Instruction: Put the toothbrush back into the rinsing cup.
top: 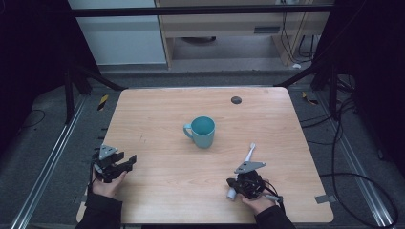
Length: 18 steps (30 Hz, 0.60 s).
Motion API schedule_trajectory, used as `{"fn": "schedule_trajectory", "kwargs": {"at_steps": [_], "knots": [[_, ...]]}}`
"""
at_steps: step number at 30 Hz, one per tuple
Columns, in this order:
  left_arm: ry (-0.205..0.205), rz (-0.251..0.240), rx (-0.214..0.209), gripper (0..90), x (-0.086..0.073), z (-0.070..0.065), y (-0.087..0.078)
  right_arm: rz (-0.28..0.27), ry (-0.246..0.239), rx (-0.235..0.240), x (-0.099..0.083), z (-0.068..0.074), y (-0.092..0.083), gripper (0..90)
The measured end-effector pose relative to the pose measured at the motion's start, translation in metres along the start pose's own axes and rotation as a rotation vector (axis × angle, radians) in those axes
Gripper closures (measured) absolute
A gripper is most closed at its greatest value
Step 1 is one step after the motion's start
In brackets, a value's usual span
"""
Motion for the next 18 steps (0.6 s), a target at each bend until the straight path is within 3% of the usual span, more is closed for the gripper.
{"fn": "schedule_trajectory", "kwargs": {"at_steps": [18], "knots": [[-0.002, 0.001, 0.001, 43.8, -0.0002, -0.0001, -0.0001, 0.021, 0.015, -0.008, -0.0090, -0.0052, -0.0091, 89.5]]}}
Point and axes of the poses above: each handheld gripper's, and its own axes: y roughly forward along the jaws, x roughly out of its top, z roughly to its left, the point moved 2 cm from there along y, roughly forward along the jaws, and after that the axes turned 6 degrees about x, right-handed, at the moved point
